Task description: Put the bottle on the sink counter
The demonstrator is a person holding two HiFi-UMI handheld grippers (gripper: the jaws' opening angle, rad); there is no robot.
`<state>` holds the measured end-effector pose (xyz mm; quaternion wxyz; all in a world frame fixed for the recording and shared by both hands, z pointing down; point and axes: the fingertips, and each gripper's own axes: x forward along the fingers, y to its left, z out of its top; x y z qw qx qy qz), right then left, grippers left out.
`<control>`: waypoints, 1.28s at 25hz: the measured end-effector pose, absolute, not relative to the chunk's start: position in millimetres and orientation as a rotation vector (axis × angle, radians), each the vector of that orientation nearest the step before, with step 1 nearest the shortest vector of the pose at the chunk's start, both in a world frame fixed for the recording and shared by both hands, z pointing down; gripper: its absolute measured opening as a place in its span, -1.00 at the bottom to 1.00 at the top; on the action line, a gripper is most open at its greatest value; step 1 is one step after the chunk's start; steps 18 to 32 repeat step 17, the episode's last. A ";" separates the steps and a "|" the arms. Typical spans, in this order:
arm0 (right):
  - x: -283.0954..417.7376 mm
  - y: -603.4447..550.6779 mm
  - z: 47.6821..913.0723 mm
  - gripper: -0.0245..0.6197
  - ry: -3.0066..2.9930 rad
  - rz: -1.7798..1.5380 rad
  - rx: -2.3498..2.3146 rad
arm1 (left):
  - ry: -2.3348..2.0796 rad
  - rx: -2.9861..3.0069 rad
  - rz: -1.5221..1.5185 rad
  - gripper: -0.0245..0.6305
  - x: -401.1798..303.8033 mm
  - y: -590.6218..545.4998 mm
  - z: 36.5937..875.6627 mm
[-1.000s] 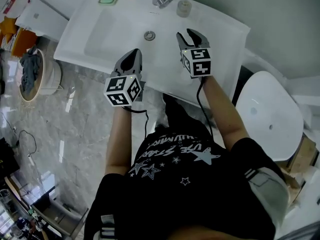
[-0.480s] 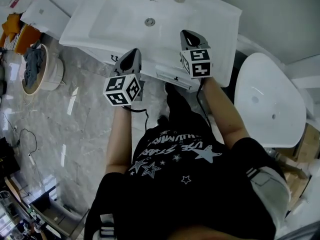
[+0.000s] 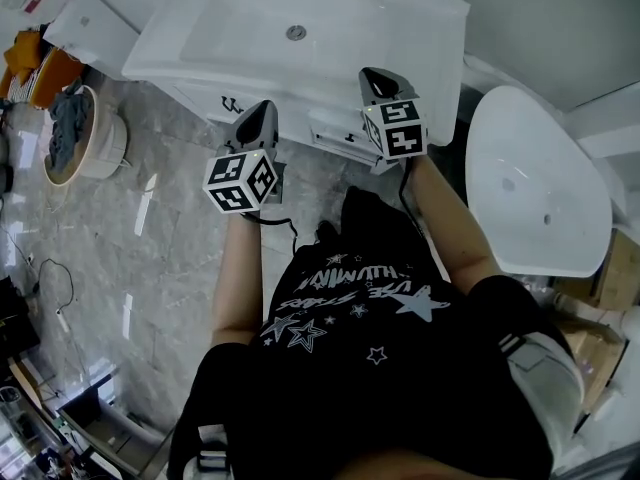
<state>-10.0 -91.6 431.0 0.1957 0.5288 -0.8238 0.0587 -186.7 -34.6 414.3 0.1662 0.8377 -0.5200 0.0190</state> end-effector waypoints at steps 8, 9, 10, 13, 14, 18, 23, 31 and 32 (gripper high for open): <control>1.9 -91.6 426.8 -0.90 -2.325 0.172 1.460 | -1.497 2.386 0.054 -0.90 -176.5 -34.5 409.2; 3.7 -92.0 425.9 -0.90 -2.328 0.172 1.455 | -1.500 2.385 0.054 -0.90 -174.4 -35.0 408.3; 5.7 -92.1 425.2 -0.90 -2.331 0.174 1.450 | -1.505 2.384 0.054 -0.90 -172.2 -35.4 407.2; 12.5 -90.8 424.0 -0.90 -2.339 0.180 1.434 | -1.519 2.377 0.050 -0.90 -164.3 -35.0 404.4; 14.5 -90.1 423.4 -0.90 -2.343 0.180 1.428 | -1.522 2.375 0.049 -0.90 -161.3 -34.6 403.7; 20.2 -87.9 420.9 -0.90 -2.358 0.174 1.408 | -1.530 2.371 0.052 -0.90 -152.2 -33.9 401.9; 20.2 -87.9 420.9 -0.90 -2.358 0.174 1.408 | -1.530 2.371 0.052 -0.90 -152.2 -33.9 401.9; 20.2 -87.9 420.9 -0.90 -2.358 0.174 1.408 | -1.530 2.371 0.052 -0.90 -152.2 -33.9 401.9; 20.2 -87.9 420.9 -0.90 -2.358 0.174 1.408 | -1.530 2.371 0.052 -0.90 -152.2 -33.9 401.9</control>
